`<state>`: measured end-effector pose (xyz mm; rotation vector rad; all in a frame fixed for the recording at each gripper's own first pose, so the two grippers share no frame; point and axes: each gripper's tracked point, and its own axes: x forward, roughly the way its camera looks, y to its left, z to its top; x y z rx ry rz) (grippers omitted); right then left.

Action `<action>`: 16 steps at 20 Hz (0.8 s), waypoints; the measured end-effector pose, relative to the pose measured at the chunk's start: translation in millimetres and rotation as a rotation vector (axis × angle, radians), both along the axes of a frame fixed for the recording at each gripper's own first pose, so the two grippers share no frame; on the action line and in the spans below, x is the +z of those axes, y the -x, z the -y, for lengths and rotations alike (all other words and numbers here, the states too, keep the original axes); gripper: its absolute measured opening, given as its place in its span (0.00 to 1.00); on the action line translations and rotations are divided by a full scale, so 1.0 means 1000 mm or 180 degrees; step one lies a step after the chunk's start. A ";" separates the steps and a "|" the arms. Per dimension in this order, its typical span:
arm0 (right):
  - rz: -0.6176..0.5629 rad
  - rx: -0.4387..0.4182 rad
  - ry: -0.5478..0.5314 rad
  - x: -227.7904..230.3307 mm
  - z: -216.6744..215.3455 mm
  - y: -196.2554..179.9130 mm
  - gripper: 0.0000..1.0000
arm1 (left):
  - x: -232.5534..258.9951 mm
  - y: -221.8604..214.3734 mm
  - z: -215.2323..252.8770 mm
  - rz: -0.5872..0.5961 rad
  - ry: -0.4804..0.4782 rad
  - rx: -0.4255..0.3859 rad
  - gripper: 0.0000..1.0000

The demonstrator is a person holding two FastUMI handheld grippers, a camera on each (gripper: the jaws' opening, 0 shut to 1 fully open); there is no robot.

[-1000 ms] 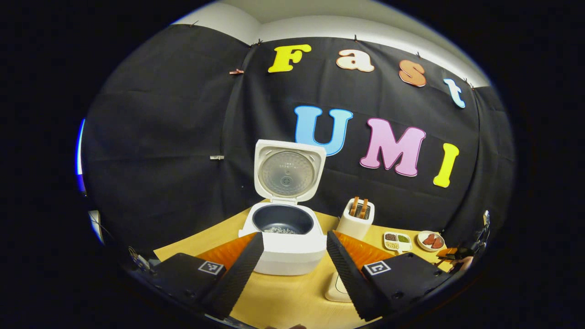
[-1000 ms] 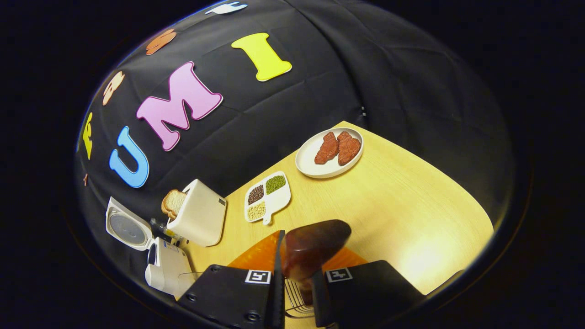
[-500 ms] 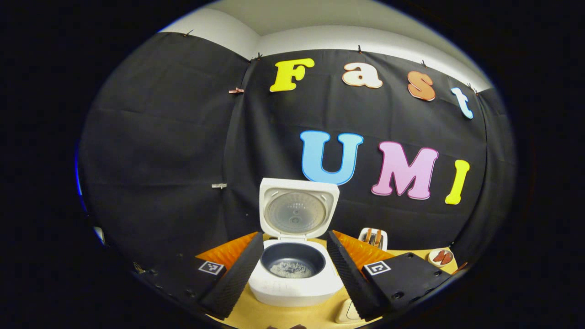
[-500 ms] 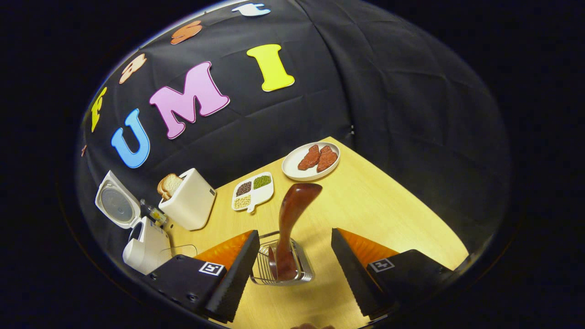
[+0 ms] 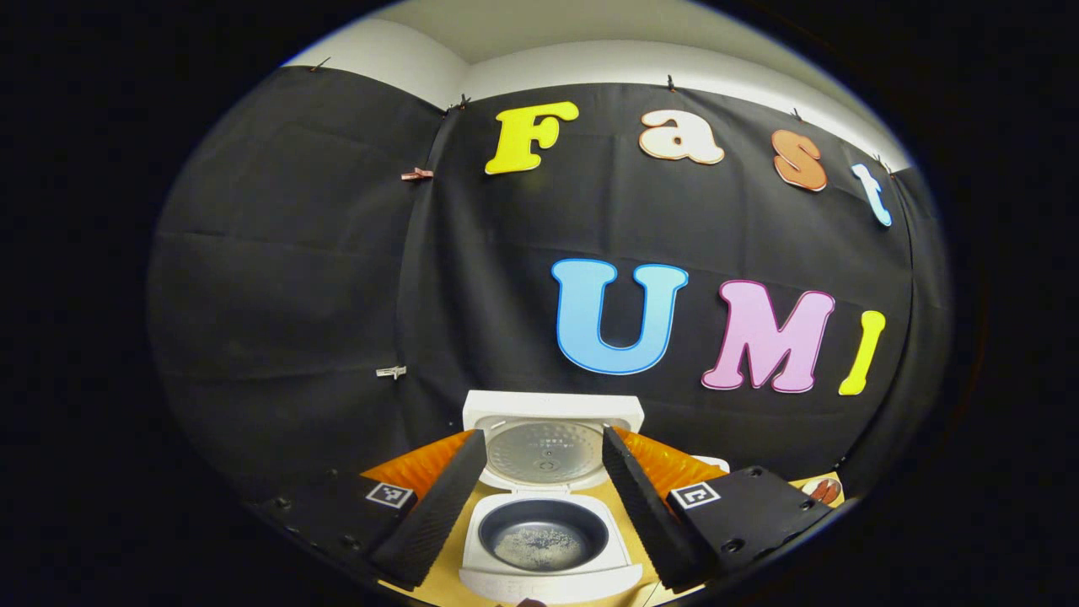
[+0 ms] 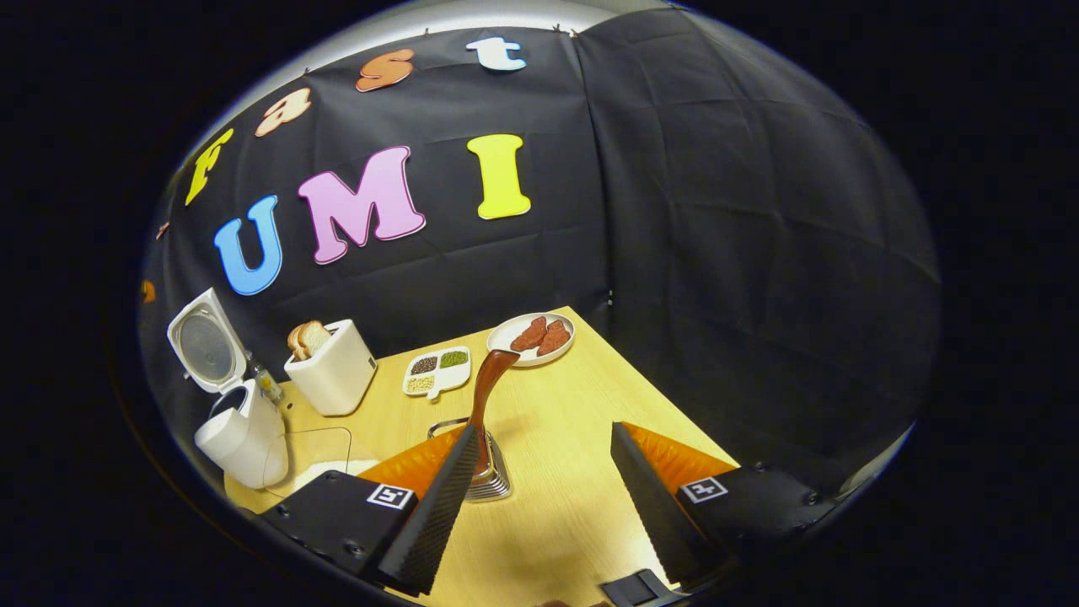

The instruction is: Close the left gripper, press the button to open the rice cooker; take a wooden spoon from the chopstick holder with the right hand, scoop a spoonful of rice and pour it into the rice cooker, then put the wooden spoon back into the chopstick holder.

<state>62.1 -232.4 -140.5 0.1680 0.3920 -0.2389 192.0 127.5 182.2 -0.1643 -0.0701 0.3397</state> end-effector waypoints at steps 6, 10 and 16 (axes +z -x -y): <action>0.0053 0.0281 0.0082 0.013 -0.053 0.013 0.99 | 0.018 -0.067 -0.024 -0.0079 0.0097 -0.0142 0.95; 0.0090 0.0403 0.0163 0.023 -0.072 0.018 0.99 | 0.019 -0.114 -0.039 -0.0109 0.0080 -0.0182 0.95; 0.0058 0.0459 0.0181 0.029 -0.087 0.025 0.99 | 0.008 -0.174 -0.053 -0.0331 -0.0162 -0.0193 0.95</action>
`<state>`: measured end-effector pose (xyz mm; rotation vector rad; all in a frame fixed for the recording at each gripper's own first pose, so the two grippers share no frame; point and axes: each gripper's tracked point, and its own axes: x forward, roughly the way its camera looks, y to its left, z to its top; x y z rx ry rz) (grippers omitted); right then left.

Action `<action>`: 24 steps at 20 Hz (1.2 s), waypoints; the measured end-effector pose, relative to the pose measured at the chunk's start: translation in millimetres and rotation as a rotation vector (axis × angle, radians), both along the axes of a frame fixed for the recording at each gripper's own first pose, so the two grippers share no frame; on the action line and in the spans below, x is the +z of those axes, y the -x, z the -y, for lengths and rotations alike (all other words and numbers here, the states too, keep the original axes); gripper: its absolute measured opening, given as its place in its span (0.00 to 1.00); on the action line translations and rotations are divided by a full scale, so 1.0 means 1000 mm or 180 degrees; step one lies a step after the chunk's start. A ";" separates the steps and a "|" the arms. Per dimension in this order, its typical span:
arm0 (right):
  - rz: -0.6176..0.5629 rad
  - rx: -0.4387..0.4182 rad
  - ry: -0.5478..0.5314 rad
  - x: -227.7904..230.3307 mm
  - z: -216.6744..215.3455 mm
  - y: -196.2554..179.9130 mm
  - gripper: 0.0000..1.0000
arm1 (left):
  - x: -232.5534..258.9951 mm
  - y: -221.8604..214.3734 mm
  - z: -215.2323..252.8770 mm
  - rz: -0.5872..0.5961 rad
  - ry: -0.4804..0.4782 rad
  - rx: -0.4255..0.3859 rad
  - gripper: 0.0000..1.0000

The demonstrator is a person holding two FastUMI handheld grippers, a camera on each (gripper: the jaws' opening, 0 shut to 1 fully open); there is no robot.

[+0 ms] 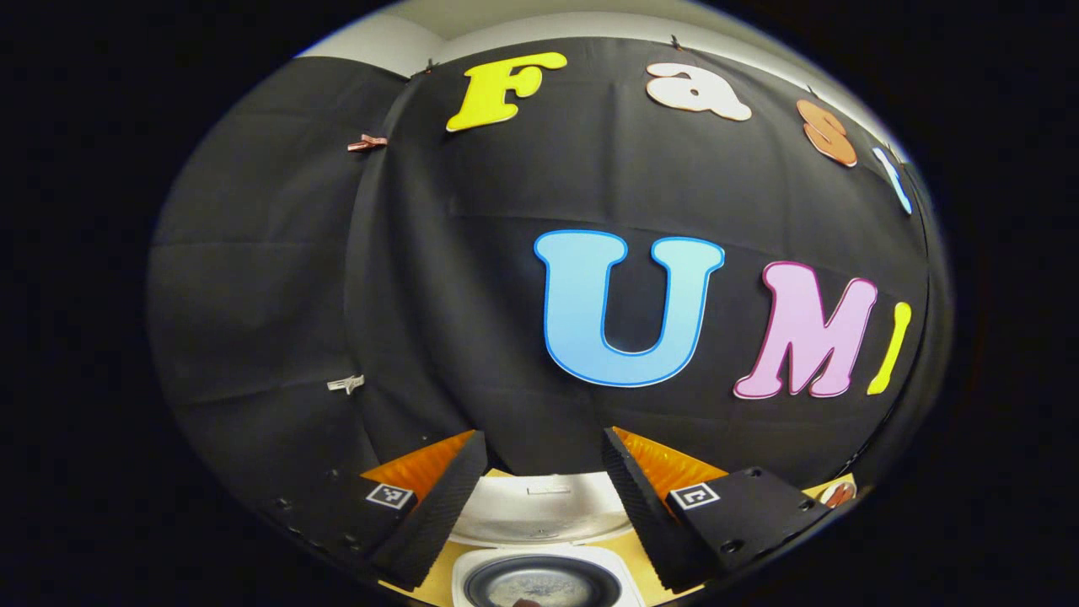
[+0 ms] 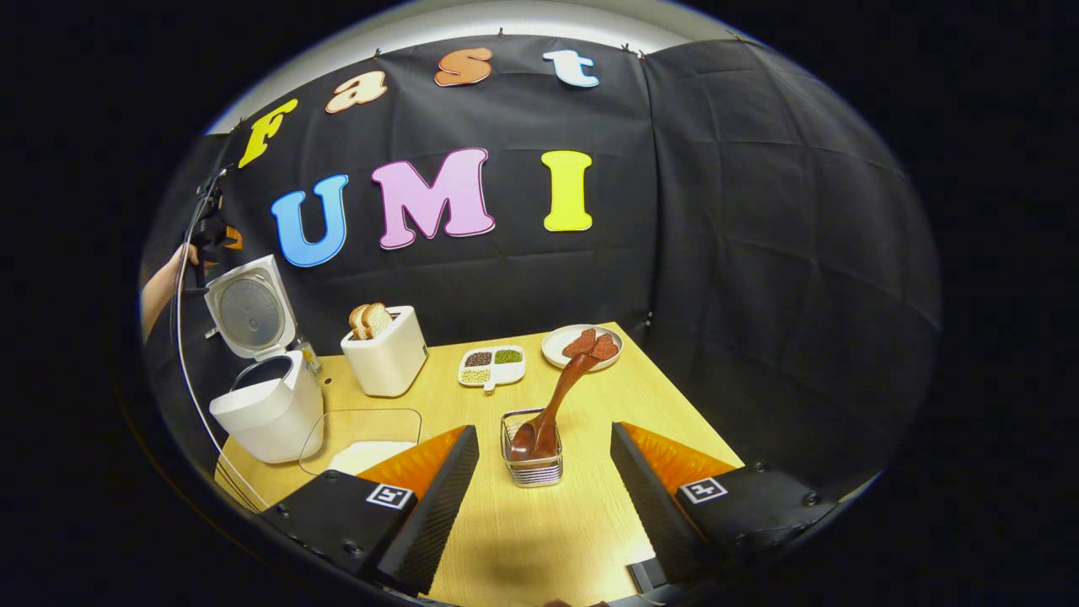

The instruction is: Close the left gripper, press the button to open the rice cooker; take a wooden spoon from the chopstick holder with the right hand, scoop a spoonful of rice and pour it into the rice cooker, then put the wooden spoon back into the chopstick holder.

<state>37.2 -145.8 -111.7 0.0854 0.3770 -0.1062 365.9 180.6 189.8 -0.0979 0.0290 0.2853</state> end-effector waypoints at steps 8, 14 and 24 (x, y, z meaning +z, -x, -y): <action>-0.0129 0.0018 0.0087 -0.013 0.003 0.014 0.99 | -0.041 -0.016 0.001 -0.0383 0.0058 -0.0015 0.98; -0.0217 0.0167 -0.0055 -0.022 -0.012 0.009 0.99 | -0.060 0.027 0.026 -0.0574 0.0094 -0.0107 0.99; -0.0360 0.0608 -0.0003 -0.038 -0.031 0.003 0.99 | -0.155 0.111 0.075 -0.0894 0.0278 -0.0203 0.97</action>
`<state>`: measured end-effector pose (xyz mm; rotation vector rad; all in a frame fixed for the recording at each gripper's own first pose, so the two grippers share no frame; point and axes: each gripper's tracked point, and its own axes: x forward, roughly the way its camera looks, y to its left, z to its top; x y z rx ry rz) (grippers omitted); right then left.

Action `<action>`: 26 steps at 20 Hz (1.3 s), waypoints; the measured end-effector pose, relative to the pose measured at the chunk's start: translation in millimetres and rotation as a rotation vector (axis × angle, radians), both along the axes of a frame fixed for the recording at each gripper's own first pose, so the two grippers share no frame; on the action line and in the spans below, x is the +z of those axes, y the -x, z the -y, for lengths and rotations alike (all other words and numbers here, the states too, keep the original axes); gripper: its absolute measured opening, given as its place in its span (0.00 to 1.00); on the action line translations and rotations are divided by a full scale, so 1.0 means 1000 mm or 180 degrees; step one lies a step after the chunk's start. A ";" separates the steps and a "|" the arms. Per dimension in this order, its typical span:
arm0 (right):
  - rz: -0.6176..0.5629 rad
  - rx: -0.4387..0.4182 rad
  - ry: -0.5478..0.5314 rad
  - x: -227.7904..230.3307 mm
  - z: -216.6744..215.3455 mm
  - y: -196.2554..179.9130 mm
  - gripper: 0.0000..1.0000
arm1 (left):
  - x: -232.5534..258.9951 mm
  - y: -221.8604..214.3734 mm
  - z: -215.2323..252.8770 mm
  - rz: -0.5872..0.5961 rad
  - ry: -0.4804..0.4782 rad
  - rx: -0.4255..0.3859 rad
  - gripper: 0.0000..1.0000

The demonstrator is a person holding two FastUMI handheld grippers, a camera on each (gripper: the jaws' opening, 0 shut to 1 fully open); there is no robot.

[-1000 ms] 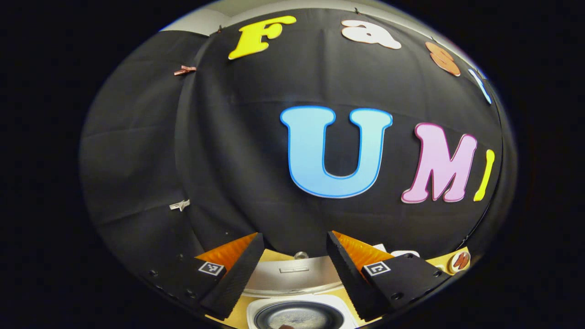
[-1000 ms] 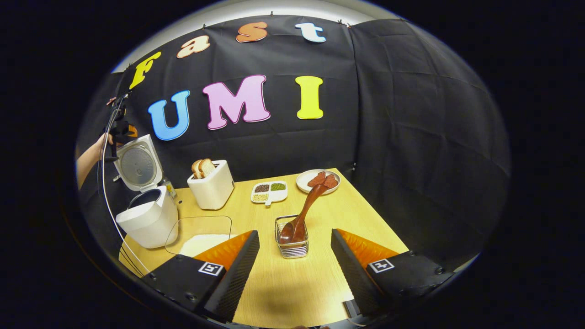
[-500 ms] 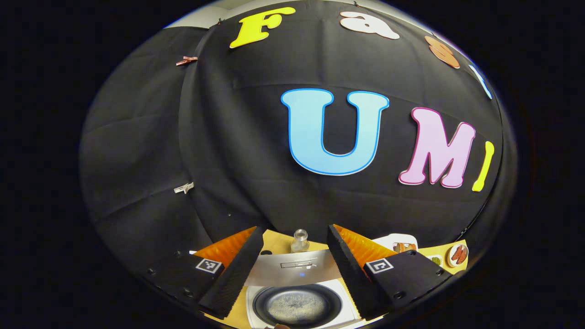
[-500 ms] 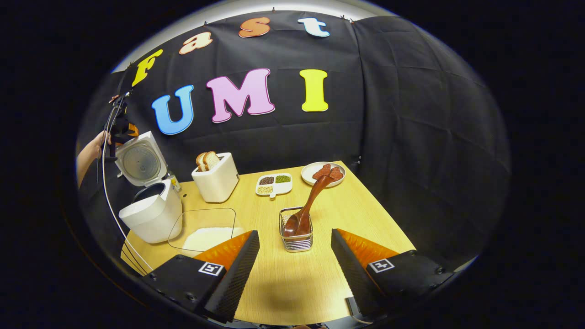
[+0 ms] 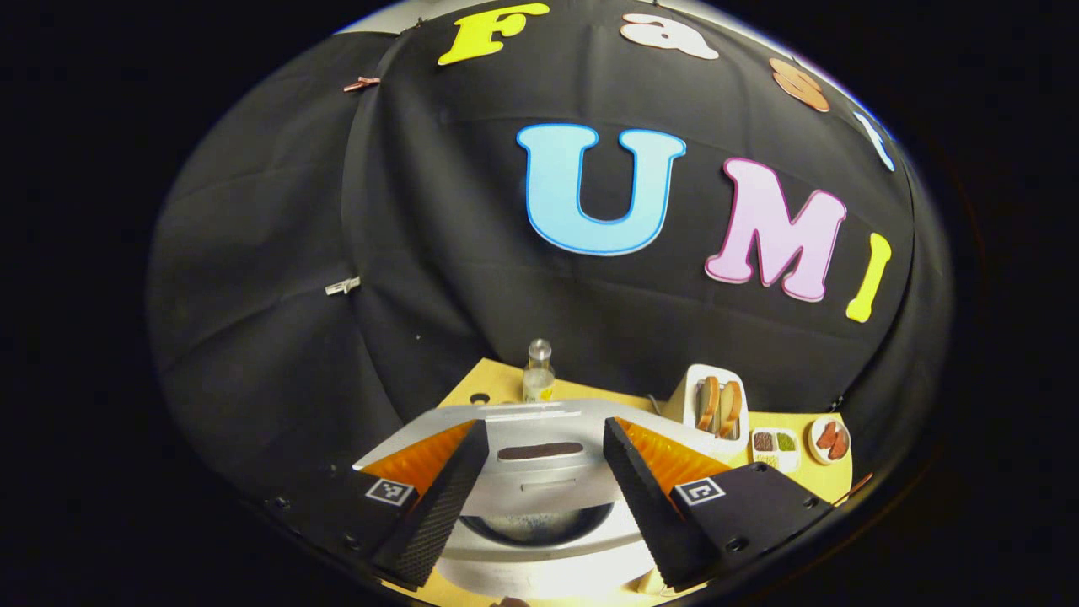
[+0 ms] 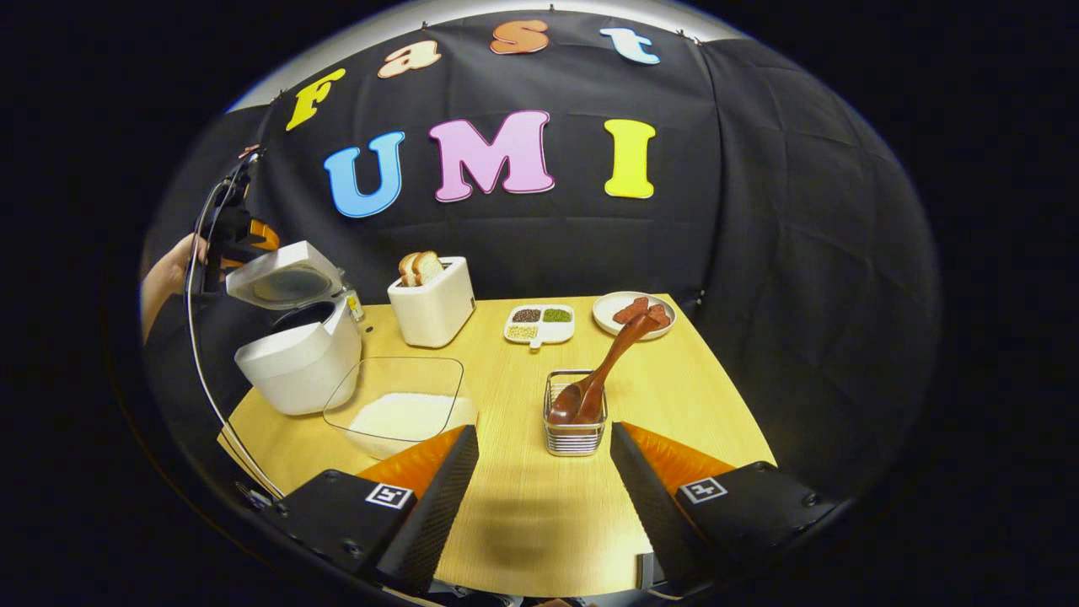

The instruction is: Close the left gripper, press the button to open the rice cooker; take a wooden spoon from the chopstick holder with the right hand, scoop a spoonful of rice and pour it into the rice cooker, then put the wooden spoon back into the chopstick holder.

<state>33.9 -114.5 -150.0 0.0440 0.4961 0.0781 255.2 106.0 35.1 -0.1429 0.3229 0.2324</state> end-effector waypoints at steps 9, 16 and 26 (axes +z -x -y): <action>-0.0132 0.0184 0.0155 -0.021 0.008 0.007 0.99 | -0.078 0.023 0.019 -0.0079 -0.0086 0.0145 0.98; -0.0082 0.0309 0.0133 -0.024 0.012 -0.009 0.99 | -0.128 0.026 0.029 -0.0225 -0.0071 0.0253 0.99; -0.0128 0.0460 -0.0016 -0.044 -0.008 -0.027 0.99 | -0.129 0.020 0.033 -0.0150 -0.0215 0.0107 0.99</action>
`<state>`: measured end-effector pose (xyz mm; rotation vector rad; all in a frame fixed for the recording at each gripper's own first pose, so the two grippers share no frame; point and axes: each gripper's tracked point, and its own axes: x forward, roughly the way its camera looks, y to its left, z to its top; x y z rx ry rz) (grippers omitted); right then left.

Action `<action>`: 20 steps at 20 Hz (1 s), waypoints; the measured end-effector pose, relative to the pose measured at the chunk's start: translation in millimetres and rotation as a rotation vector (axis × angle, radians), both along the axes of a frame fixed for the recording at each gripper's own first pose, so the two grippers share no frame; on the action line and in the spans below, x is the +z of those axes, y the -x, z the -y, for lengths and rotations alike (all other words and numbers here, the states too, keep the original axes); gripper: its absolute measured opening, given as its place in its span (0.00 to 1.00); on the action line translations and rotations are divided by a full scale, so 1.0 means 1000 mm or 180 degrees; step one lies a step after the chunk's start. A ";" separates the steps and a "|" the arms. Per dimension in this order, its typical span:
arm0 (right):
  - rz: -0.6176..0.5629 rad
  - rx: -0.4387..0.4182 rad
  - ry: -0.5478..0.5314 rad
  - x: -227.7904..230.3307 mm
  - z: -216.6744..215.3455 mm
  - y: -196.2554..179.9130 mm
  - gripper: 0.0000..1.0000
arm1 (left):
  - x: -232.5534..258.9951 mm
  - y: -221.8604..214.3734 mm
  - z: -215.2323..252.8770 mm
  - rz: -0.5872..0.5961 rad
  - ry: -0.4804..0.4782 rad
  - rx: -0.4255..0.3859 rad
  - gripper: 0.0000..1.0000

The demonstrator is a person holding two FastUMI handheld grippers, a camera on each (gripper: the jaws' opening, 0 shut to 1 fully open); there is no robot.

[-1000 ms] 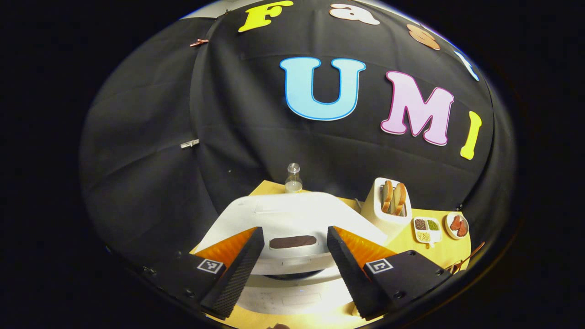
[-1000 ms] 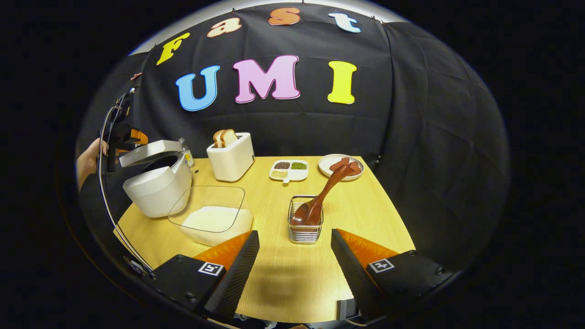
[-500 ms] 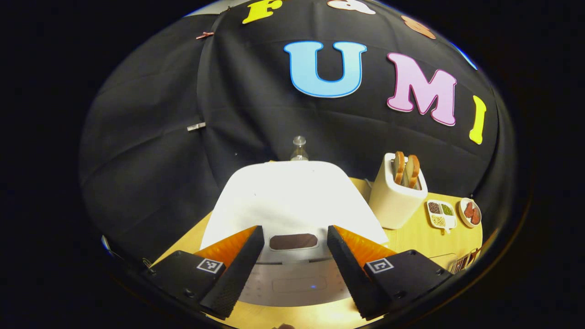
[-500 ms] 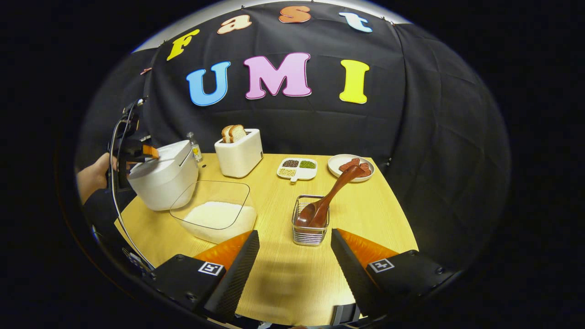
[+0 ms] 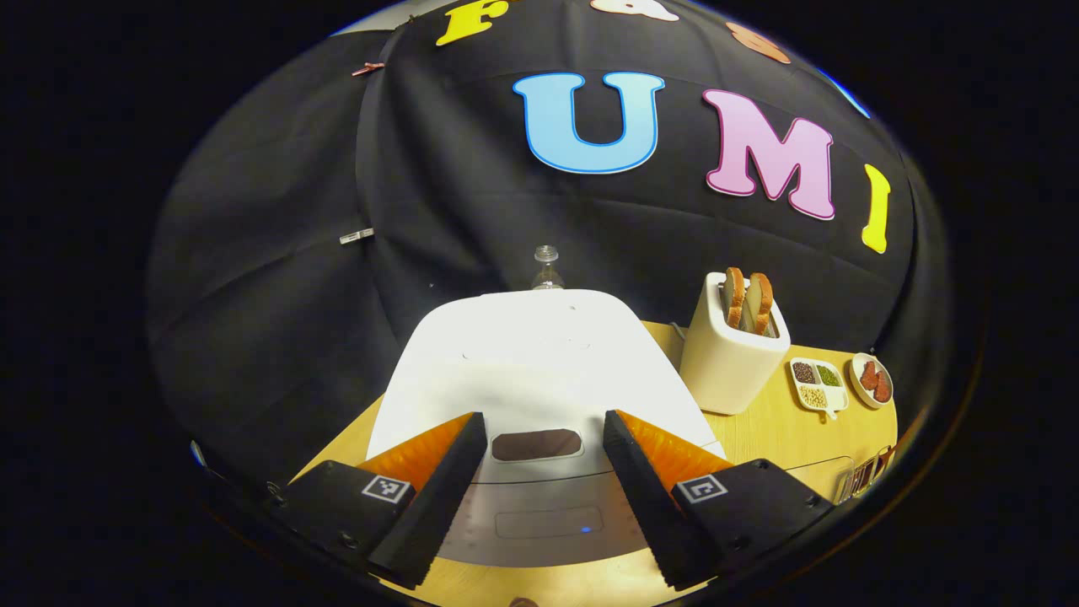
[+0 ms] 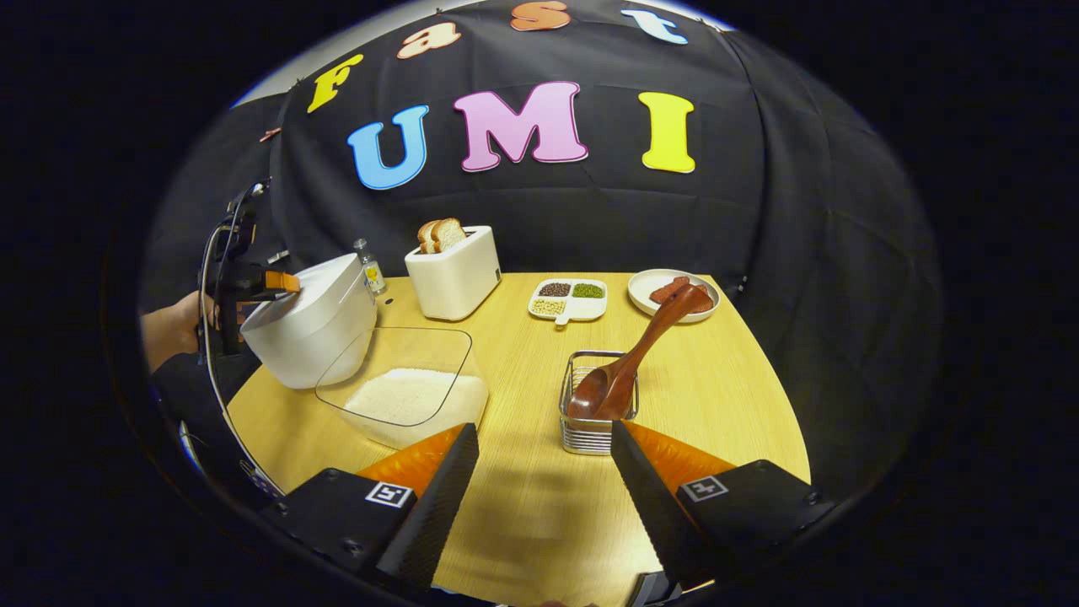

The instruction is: Close the left gripper, press the button to open the rice cooker; take a wooden spoon from the chopstick holder with the right hand, scoop a spoonful of rice and pour it into the rice cooker, then put the wooden spoon back into the chopstick holder.

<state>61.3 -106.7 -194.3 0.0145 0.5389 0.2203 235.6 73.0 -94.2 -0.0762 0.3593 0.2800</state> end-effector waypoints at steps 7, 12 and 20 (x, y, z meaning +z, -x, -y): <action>0.0551 -0.0286 0.0021 0.071 -0.020 -0.014 0.99 | 0.038 0.025 0.032 0.0489 0.0008 -0.0270 0.95; 0.0964 -0.0492 -0.0066 0.121 -0.038 0.001 0.99 | 0.088 0.089 0.088 0.1022 0.0026 -0.0586 0.95; 0.1520 -0.0644 -0.0211 0.200 -0.034 0.048 0.98 | 0.128 0.217 0.123 0.1451 0.0342 -0.0683 0.95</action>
